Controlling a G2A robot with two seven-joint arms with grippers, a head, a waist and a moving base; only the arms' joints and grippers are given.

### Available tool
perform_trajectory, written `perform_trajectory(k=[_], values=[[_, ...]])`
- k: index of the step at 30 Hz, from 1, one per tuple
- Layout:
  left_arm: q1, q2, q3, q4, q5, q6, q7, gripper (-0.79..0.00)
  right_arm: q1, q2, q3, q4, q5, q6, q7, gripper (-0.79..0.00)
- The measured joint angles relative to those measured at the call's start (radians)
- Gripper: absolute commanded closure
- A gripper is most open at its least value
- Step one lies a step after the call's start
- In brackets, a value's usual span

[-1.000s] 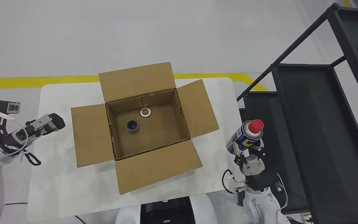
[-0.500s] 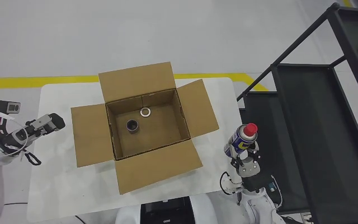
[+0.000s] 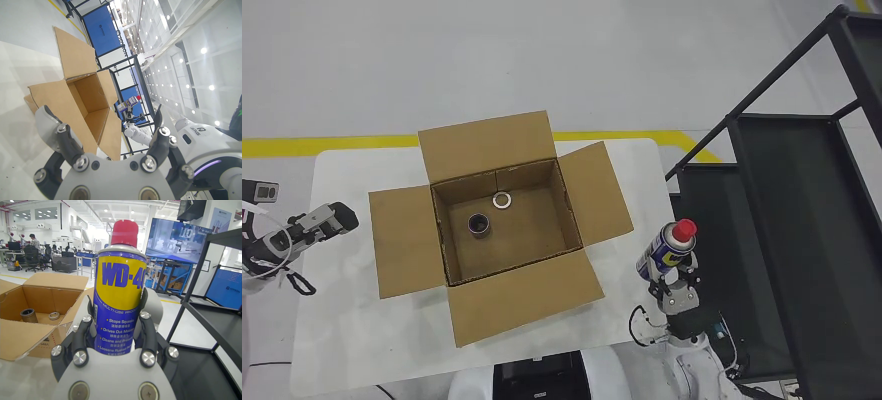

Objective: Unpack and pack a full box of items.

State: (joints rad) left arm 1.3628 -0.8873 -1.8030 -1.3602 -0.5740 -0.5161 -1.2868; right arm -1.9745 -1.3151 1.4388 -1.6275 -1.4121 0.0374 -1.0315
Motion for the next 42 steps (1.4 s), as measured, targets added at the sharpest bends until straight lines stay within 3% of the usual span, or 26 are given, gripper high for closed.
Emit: perform_trajectory(k=[7, 16, 26, 42], values=[[0.000, 0.000, 0.000, 0.000, 0.000, 0.000, 0.000, -0.785, 0.071, -0.023, -0.063, 0.125, 0.074, 0.092, -0.104, 0.000], [0.000, 0.000, 0.000, 0.000, 0.000, 0.000, 0.000, -0.785, 0.230, -0.063, -0.142, 0.403, 0.178, 0.162, -0.306, 0.000], [0.000, 0.000, 0.000, 0.000, 0.000, 0.000, 0.000, -0.785, 0.364, -0.093, -0.189, 0.621, 0.208, 0.169, -0.359, 0.000], [0.000, 0.000, 0.000, 0.000, 0.000, 0.000, 0.000, -0.785, 0.492, -0.134, -0.204, 0.799, 0.276, 0.219, -0.387, 0.000]])
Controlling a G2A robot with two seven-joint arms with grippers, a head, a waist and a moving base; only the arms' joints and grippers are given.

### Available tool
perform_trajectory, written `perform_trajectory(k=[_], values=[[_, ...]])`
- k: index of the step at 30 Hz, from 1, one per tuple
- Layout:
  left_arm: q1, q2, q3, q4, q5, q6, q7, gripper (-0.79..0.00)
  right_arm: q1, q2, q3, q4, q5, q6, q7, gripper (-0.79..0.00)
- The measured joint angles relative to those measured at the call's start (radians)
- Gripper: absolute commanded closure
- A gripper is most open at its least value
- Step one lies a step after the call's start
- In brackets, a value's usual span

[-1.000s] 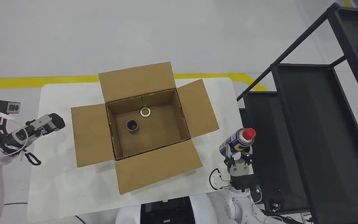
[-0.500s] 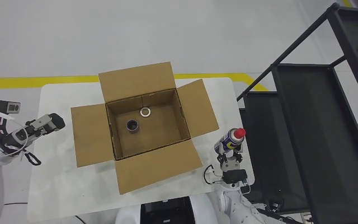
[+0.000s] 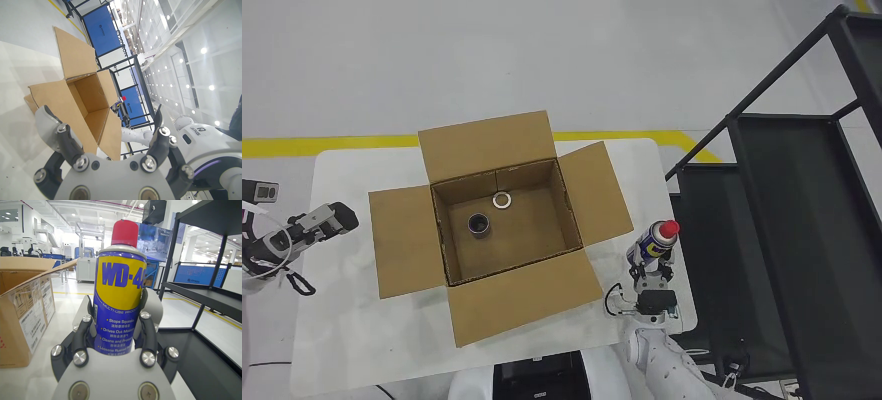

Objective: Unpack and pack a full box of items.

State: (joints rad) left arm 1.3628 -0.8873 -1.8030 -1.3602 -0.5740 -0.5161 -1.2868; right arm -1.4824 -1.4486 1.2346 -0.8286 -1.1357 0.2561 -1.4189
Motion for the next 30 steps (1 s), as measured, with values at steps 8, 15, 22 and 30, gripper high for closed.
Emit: perform_trajectory(k=[8, 15, 22, 30], values=[[0.000, 0.000, 0.000, 0.000, 0.000, 0.000, 0.000, -0.785, 0.051, -0.026, -0.016, 0.078, 0.043, 0.018, 0.001, 0.000], [0.000, 0.000, 0.000, 0.000, 0.000, 0.000, 0.000, -0.785, 0.089, -0.045, -0.025, 0.137, 0.067, 0.018, -0.005, 0.000], [0.000, 0.000, 0.000, 0.000, 0.000, 0.000, 0.000, -0.785, 0.118, -0.056, -0.029, 0.187, 0.068, 0.008, 0.005, 0.000], [0.000, 0.000, 0.000, 0.000, 0.000, 0.000, 0.000, -0.785, 0.132, -0.058, -0.016, 0.218, 0.058, -0.005, 0.018, 0.000]])
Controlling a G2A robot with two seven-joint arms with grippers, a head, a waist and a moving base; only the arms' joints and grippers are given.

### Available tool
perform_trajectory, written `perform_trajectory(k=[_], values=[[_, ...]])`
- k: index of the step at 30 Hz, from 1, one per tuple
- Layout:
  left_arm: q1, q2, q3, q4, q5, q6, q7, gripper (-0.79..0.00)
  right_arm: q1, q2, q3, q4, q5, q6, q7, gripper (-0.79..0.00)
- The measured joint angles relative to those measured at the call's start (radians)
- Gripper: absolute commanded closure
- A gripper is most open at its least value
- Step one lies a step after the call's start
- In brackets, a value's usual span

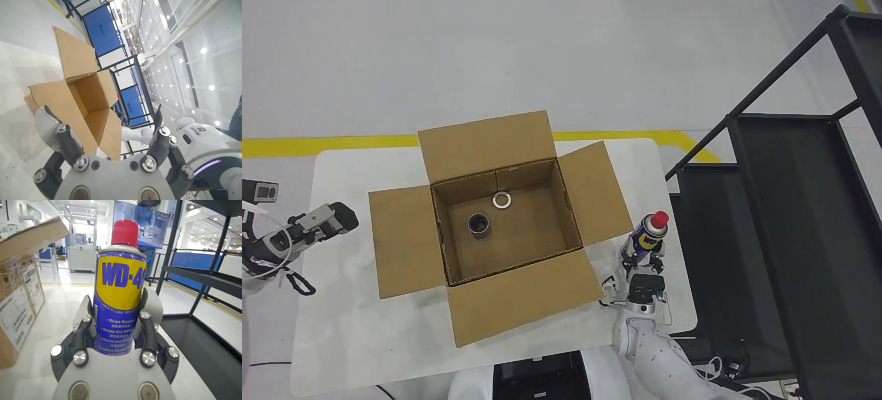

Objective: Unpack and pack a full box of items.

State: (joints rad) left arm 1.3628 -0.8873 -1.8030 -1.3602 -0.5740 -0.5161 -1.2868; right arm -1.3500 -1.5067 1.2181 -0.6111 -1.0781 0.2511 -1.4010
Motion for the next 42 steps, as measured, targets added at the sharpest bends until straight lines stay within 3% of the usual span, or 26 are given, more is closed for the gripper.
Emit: perform_trajectory(k=[9, 33, 42], values=[[0.000, 0.000, 0.000, 0.000, 0.000, 0.000, 0.000, -0.785, -0.012, 0.001, 0.010, -0.041, -0.018, -0.048, -0.081, 0.000], [0.000, 0.000, 0.000, 0.000, 0.000, 0.000, 0.000, -0.785, -0.012, 0.001, 0.011, -0.041, -0.018, -0.048, -0.079, 0.000], [0.000, 0.000, 0.000, 0.000, 0.000, 0.000, 0.000, -0.785, -0.061, 0.015, 0.027, -0.108, -0.071, -0.043, 0.024, 0.000]])
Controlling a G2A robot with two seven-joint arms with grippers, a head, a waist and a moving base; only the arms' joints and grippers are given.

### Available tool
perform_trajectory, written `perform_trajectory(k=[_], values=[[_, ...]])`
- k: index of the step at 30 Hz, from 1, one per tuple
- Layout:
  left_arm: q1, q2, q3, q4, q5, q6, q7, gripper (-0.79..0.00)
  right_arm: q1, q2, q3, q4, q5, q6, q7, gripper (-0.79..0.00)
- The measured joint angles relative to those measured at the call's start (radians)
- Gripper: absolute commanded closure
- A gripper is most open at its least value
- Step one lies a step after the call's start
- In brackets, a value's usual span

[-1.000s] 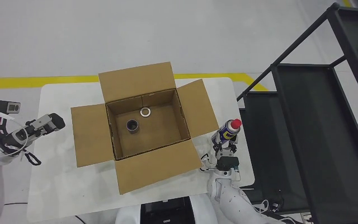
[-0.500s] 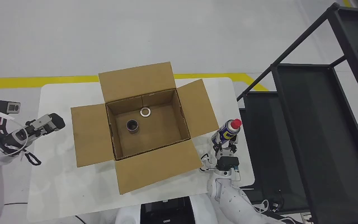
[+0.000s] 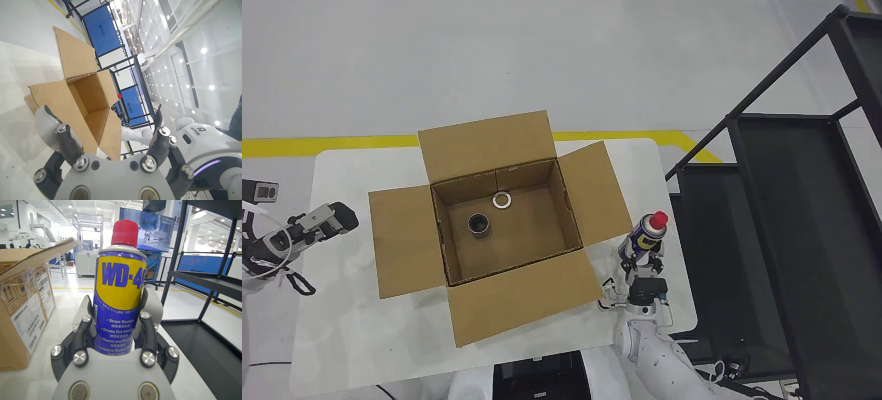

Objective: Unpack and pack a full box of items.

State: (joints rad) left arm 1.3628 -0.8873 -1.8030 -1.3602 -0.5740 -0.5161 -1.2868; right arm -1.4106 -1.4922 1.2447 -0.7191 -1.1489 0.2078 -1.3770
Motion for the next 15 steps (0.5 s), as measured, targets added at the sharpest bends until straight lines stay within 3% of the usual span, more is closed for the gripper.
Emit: perform_trajectory(k=[8, 15], values=[[0.000, 0.000, 0.000, 0.000, 0.000, 0.000, 0.000, -0.785, -0.045, 0.009, 0.025, -0.066, -0.026, 0.021, 0.046, 0.000], [0.000, 0.000, 0.000, 0.000, 0.000, 0.000, 0.000, -0.785, -0.018, -0.005, 0.007, -0.024, -0.031, 0.070, 0.077, 0.000]])
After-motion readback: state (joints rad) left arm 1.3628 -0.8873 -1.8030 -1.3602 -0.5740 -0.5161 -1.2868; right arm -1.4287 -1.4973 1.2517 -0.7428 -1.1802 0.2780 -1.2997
